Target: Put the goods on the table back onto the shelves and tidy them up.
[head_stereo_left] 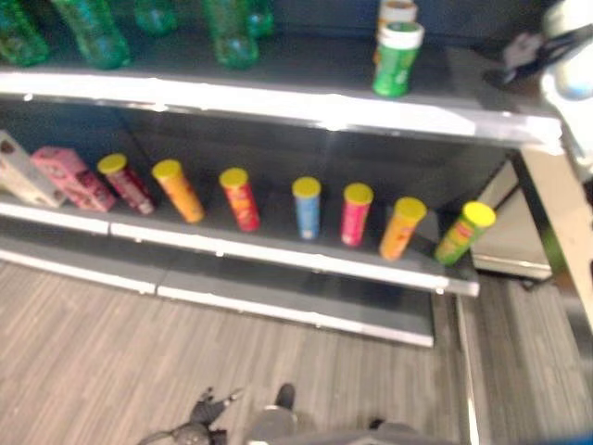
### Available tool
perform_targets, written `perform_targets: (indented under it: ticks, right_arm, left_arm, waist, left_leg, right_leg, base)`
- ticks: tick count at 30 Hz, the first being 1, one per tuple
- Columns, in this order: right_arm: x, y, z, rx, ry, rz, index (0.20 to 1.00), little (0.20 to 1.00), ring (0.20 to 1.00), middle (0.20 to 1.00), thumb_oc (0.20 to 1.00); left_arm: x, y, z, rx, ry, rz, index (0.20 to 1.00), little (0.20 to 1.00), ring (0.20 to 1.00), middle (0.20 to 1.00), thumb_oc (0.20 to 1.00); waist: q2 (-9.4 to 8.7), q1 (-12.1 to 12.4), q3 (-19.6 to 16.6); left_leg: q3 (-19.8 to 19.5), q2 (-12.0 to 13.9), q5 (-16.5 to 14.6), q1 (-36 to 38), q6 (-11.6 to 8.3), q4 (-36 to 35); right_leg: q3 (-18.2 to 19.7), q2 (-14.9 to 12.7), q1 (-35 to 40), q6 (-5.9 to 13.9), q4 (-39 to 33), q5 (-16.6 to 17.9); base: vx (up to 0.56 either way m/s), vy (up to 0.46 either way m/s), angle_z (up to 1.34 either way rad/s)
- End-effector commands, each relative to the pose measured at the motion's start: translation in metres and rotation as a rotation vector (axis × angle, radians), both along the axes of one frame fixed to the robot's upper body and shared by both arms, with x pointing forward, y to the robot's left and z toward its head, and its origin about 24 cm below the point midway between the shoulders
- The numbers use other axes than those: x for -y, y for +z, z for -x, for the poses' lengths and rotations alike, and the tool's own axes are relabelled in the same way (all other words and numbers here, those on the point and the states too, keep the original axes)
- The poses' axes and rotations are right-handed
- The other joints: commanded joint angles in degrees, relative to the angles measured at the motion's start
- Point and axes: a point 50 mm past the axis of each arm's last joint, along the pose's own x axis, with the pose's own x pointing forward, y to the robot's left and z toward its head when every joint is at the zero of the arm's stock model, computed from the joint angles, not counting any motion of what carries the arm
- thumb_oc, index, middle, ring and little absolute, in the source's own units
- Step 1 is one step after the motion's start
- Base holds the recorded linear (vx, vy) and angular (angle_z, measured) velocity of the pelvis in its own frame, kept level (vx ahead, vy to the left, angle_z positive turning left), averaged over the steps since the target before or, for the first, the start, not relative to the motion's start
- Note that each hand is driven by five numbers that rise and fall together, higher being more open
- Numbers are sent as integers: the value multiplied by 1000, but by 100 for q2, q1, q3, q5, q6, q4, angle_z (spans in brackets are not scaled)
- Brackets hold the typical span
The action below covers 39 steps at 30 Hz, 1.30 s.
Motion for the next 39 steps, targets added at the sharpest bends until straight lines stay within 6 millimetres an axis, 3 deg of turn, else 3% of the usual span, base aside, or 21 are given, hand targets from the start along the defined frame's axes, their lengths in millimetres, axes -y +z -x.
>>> perform_targets:
  ticks: [1, 6, 7, 9, 12, 15, 16, 17, 18, 19, 20, 21, 22, 23, 27, 28, 29, 30, 33, 35, 39]
  right_arm:
    - [-10, -4, 37, 142, 195, -1, 1000, 1000, 1000, 1000, 1000]
    - [-20, -34, 42, 27, 383, 42, 1000, 1000, 1000, 1000, 1000]
    - [-29, -51, 46, -43, 524, 53, 1000, 1000, 1000, 1000, 1000]
    - [-34, -70, 48, -132, 624, 74, 1000, 1000, 1000, 1000, 1000]
    - [-32, -86, 51, -210, 656, 107, 1000, 1000, 1000, 1000, 1000]
    - [-25, -134, 53, -422, 805, 20, 1000, 1000, 1000, 1000, 1000]
    - [-25, -135, 53, -423, 804, 19, 1000, 1000, 1000, 1000, 1000]
    - [-22, -172, 52, -605, 861, -44, 1000, 1000, 1000, 1000, 1000]
    - [-22, -173, 52, -605, 861, -45, 1000, 1000, 1000, 1000, 1000]
    - [-18, -201, 51, -747, 865, -76, 1000, 1000, 1000, 1000, 1000]
    - [-13, -220, 53, -838, 840, -71, 1000, 1000, 1000, 1000, 1000]
    - [-3, -275, 60, -1099, 793, -114, 1000, 1000, 1000, 1000, 1000]
    - [-3, -275, 60, -1099, 793, -114, 1000, 1000, 1000, 1000, 1000]
    - [12, -326, 67, -1329, 649, -76, 1000, 1000, 1000, 1000, 1000]
    - [24, -407, 76, -1583, 373, -70, 1000, 1000, 1000, 1000, 1000]
    - [24, -407, 75, -1582, 374, -70, 1000, 1000, 1000, 1000, 1000]
    - [30, -421, 74, -1601, 267, -62, 1000, 1000, 1000, 1000, 1000]
    - [34, -452, 76, -1662, 80, -28, 1000, 1000, 1000, 1000, 1000]
    - [39, -491, 88, -1787, -126, -91, 1000, 1000, 1000, 1000, 1000]
    - [41, -507, 98, -1856, -213, -38, 1000, 1000, 1000, 1000, 1000]
    - [45, -530, 124, -1990, -301, -96, 1000, 1000, 1000, 1000, 1000]
  left_arm:
    - [-16, 8, -12, 35, -4, -64, 1000, 1000, 1000, 1000, 1000]
    - [-16, 9, -14, 43, -33, -60, 1000, 1000, 1000, 1000, 1000]
    - [-17, 11, -18, 62, -35, -57, 1000, 1000, 1000, 1000, 1000]
    - [-16, 12, -19, 71, -44, -46, 1000, 1000, 1000, 1000, 1000]
    - [-16, 14, -24, 89, -59, -44, 1000, 1000, 1000, 1000, 1000]
    - [-11, 12, -20, 93, -66, -16, 1000, 1000, 1000, 1000, 1000]
    - [-11, 12, -20, 93, -67, -17, 1000, 1000, 1000, 1000, 1000]
    - [-10, 12, -21, 101, -70, -7, 1000, 1000, 1000, 1000, 1000]
    - [-10, 12, -20, 100, -71, -7, 1000, 1000, 1000, 1000, 1000]
    - [-9, 13, -21, 106, -72, -1, 1000, 1000, 1000, 1000, 1000]
    - [-9, 13, -22, 111, -71, 3, 1000, 1000, 1000, 1000, 1000]
    - [-7, 12, -21, 111, -73, 16, 1000, 1000, 1000, 1000, 1000]
    - [-7, 12, -21, 111, -73, 16, 1000, 1000, 1000, 1000, 1000]
    - [-5, 12, -22, 113, -86, 25, 1000, 1000, 1000, 1000, 1000]
    - [3, 8, -19, 87, -107, 50, 1000, 1000, 1000, 1000, 1000]
    - [3, 8, -19, 87, -106, 49, 1000, 1000, 1000, 1000, 1000]
    - [5, 8, -20, 91, -106, 55, 1000, 1000, 1000, 1000, 1000]
    - [8, 6, -20, 81, -120, 49, 1000, 1000, 1000, 1000, 1000]
    - [6, 6, -23, 68, -131, 16, 1000, 1000, 1000, 1000, 1000]
    - [3, 6, -23, 54, -134, -5, 1000, 1000, 1000, 1000, 1000]
    - [-2, 6, -22, 36, -131, -19, 1000, 1000, 1000, 1000, 1000]
  waist:
    - [-204, -161, -78]
    - [-208, -310, -90]
    - [-190, -407, -81]
    - [-195, -478, -77]
    - [-199, -552, -65]
    - [-177, -725, -10]
    - [-179, -716, -14]
    - [-177, -767, 14]
    - [-178, -761, 12]
    - [-181, -780, 37]
    - [-186, -797, 62]
    - [-192, -820, 101]
    - [-192, -820, 101]
    - [-192, -814, 149]
    - [-183, -711, 202]
    - [-190, -716, 205]
    - [-184, -687, 208]
    - [-177, -613, 205]
    - [-173, -518, 217]
    - [-173, -446, 213]
    - [-189, -354, 214]
  left_leg:
    - [652, 393, -1348, 199, -206, 830]
    - [931, 426, -1400, 283, -200, 849]
    - [1032, 436, -1414, 314, -193, 850]
    - [1141, 447, -1429, 353, -186, 849]
    - [1236, 456, -1439, 375, -180, 847]
    - [1405, 458, -1445, 397, -163, 828]
    - [1408, 459, -1446, 398, -163, 829]
    - [1437, 457, -1446, 392, -163, 840]
    - [1438, 458, -1448, 394, -163, 841]
    - [1438, 446, -1437, 384, -167, 842]
    - [1442, 449, -1435, 387, -175, 844]
    - [1433, 445, -1421, 376, -186, 838]
    - [1433, 445, -1421, 377, -186, 838]
    - [1408, 446, -1399, 356, -207, 842]
    - [1333, 432, -1380, 335, -209, 853]
    - [1329, 432, -1381, 334, -210, 856]
    - [1311, 428, -1373, 328, -207, 849]
    - [1257, 422, -1371, 317, -195, 859]
    - [1168, 388, -1383, 304, -163, 879]
    - [1099, 365, -1392, 295, -155, 891]
    - [1009, 347, -1410, 277, -144, 925]
  right_leg:
    - [374, -292, -374, 246, 56, -57]
    - [608, -266, -449, 292, -24, 26]
    - [722, -257, -507, 309, -43, 73]
    - [809, -256, -543, 321, -49, 107]
    - [902, -255, -593, 342, -37, 133]
    - [1062, -249, -708, 380, -33, 186]
    - [1065, -249, -709, 380, -31, 185]
    - [1095, -258, -736, 381, -22, 193]
    - [1095, -257, -735, 381, -20, 191]
    - [1092, -268, -738, 382, -20, 189]
    - [1077, -277, -733, 384, -13, 186]
    - [1061, -293, -733, 382, -8, 186]
    - [1061, -293, -733, 382, -9, 186]
    - [1013, -317, -718, 380, 6, 173]
    - [907, -348, -644, 364, 1, 154]
    - [903, -348, -641, 364, 1, 152]
    - [881, -353, -623, 359, -2, 151]
    - [822, -356, -580, 344, 3, 132]
    - [730, -354, -512, 322, 15, 103]
    - [659, -354, -468, 310, 19, 81]
    - [569, -358, -405, 293, 39, 36]
  base:
    - [-38, 44, -35]
    - [-46, 48, -48]
    - [-48, 51, -49]
    - [-38, 48, -40]
    - [-34, 47, -28]
    - [-34, 45, -27]
    - [-25, 25, -37]
    - [-13, 14, -19]
    - [-28, 20, -9]
    - [0, 0, 0]
    - [-42, 14, 1]
    - [-27, 8, 5]
    - [-47, -2, 10]
    - [-38, -11, 4]
    - [-16, -19, 3]
    - [-8, -30, 7]
    - [5, -45, 9]
    - [9, -59, 6]
    - [15, -49, 24]
    - [20, -50, 26]
    - [13, -38, 20]
